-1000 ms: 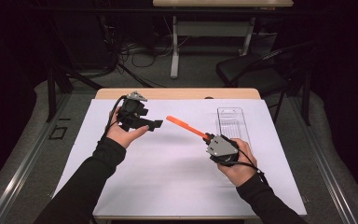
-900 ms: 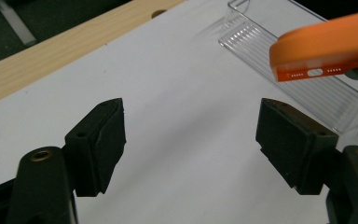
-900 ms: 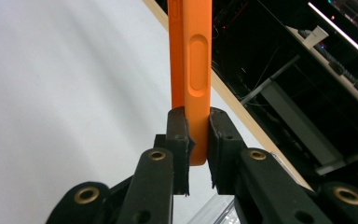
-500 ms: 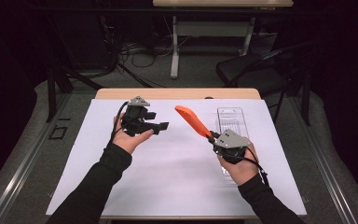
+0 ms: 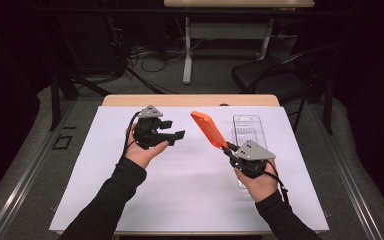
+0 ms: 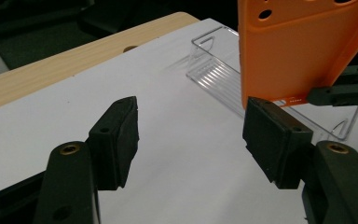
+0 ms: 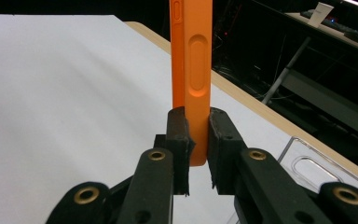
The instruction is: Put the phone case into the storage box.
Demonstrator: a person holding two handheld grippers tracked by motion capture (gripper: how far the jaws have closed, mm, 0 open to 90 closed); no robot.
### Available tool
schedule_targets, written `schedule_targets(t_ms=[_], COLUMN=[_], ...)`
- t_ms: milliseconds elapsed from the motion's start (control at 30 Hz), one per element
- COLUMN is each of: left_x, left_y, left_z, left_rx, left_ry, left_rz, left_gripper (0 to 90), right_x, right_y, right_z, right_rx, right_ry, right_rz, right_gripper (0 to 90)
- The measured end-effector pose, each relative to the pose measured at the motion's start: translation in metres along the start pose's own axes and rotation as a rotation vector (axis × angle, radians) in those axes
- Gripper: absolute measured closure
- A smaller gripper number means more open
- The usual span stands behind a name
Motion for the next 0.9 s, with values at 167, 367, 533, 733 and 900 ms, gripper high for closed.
schedule_targets(t_ms=[167, 367, 533, 733, 900], left_x=[-0.0001, -0.0016, -0.0033, -0.0011, -0.0005], left_y=[-0.0006, -0.0029, -0.0053, -0.0028, -0.0016], left_z=[-0.0038, -0.0062, -0.0058, -0.0075, -0.0087], left_rx=[0.019, 0.028, 0.020, 0.006, 0.007], left_ry=[0.010, 0.009, -0.002, 0.011, 0.028], left_rz=[-0.005, -0.029, -0.065, -0.064, -0.061], left_gripper=[37.0, 40.4, 42.5, 46.0, 46.1], right_x=[0.0006, 0.0019, 0.0028, 0.0047, 0.0060], right_y=[0.0014, 0.0030, 0.0016, 0.0018, 0.0016], right_z=[0.0012, 0.0029, 0.0043, 0.0066, 0.0068], right_rx=[0.030, 0.081, 0.091, 0.119, 0.145], right_ry=[-0.003, -0.014, -0.014, -0.029, -0.041], right_rz=[-0.007, -0.027, -0.045, -0.055, -0.067], right_gripper=[80.5, 80.5, 80.5, 80.5, 80.5])
Point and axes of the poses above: each handheld gripper's, and its own axes: x roughly forward along the jaws, y roughly out of its underside, z roughly to its left, the point moved 6 cm from there along x, roughly forward along the jaws, and after that the axes turned 12 degrees about -z, right-handed, at the moved point
